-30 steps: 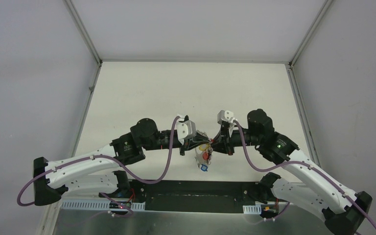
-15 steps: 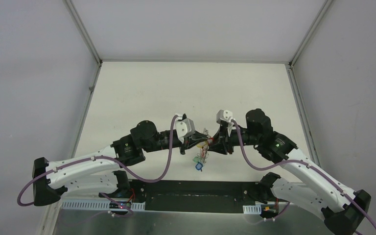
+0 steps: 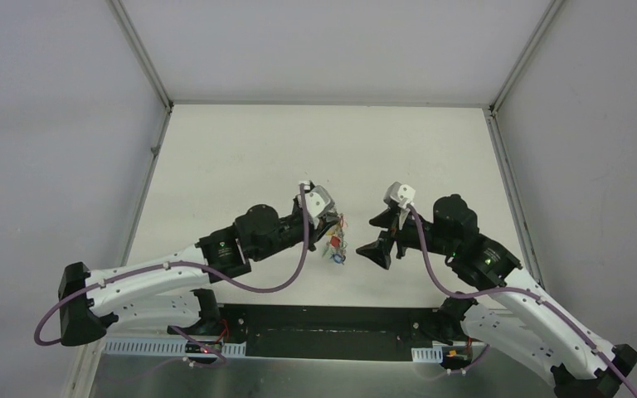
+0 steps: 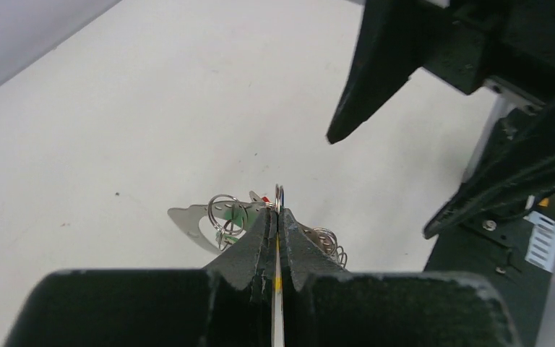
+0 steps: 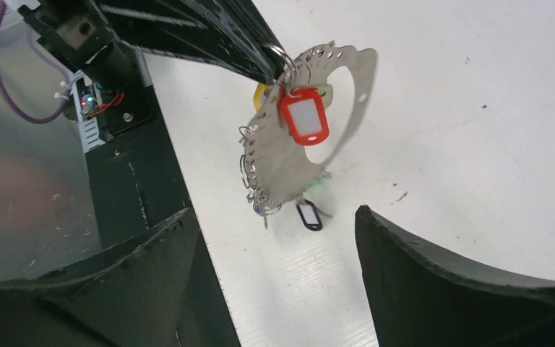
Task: Put the keys on the keyring
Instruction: Place the keyring at the center of the board.
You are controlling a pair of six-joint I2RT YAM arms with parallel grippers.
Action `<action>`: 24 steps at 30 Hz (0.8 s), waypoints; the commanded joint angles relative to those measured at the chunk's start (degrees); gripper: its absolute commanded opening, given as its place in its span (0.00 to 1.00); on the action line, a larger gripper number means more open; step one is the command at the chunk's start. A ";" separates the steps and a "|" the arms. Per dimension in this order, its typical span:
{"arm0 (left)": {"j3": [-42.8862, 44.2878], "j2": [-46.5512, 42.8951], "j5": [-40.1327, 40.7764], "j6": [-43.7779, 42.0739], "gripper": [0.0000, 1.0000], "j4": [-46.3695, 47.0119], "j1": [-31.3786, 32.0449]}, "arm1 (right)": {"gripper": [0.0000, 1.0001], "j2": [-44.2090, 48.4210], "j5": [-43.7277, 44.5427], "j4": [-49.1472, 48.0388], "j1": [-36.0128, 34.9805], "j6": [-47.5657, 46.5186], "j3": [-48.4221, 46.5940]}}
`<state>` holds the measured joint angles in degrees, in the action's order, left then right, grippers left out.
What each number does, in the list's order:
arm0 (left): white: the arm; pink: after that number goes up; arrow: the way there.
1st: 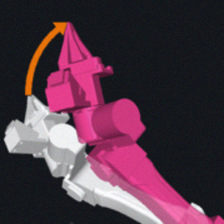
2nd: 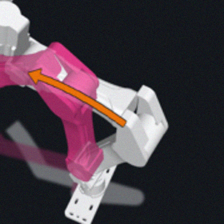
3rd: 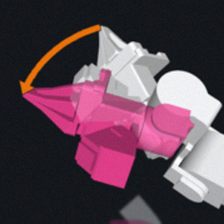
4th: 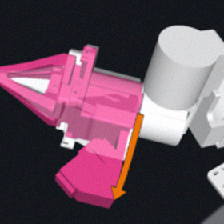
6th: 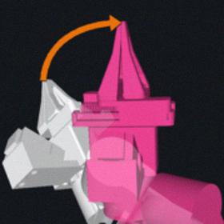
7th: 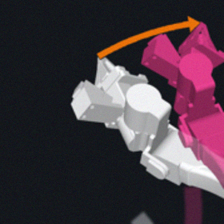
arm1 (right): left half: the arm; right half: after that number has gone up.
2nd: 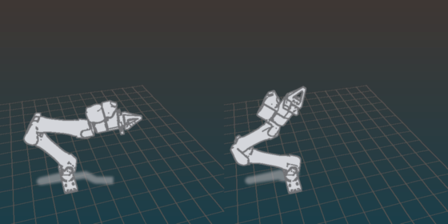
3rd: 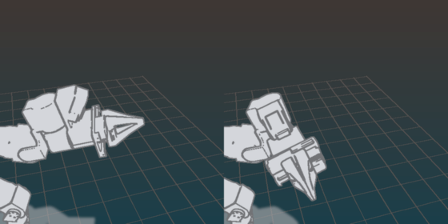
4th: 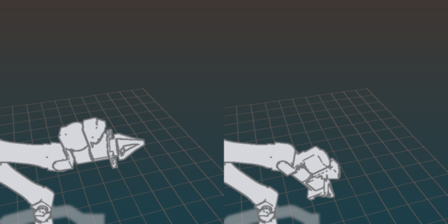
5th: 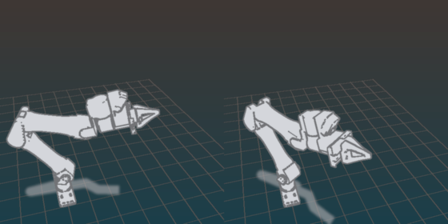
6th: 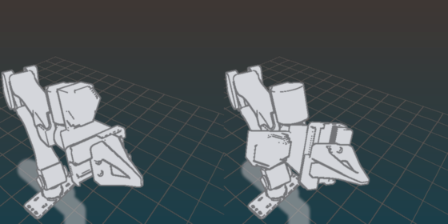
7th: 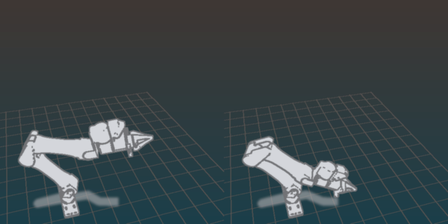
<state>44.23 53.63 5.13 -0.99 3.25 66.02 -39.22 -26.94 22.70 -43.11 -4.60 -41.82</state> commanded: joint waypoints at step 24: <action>-4.09 23.77 2.24 8.57 0.00 25.59 -10.17 | 0.99 0.12 8.48 -1.34 0.14 15.63 5.53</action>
<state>46.24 77.03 5.91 3.84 20.25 56.14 -37.93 -19.75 23.64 -43.09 8.75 -36.60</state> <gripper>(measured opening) 0.009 0.987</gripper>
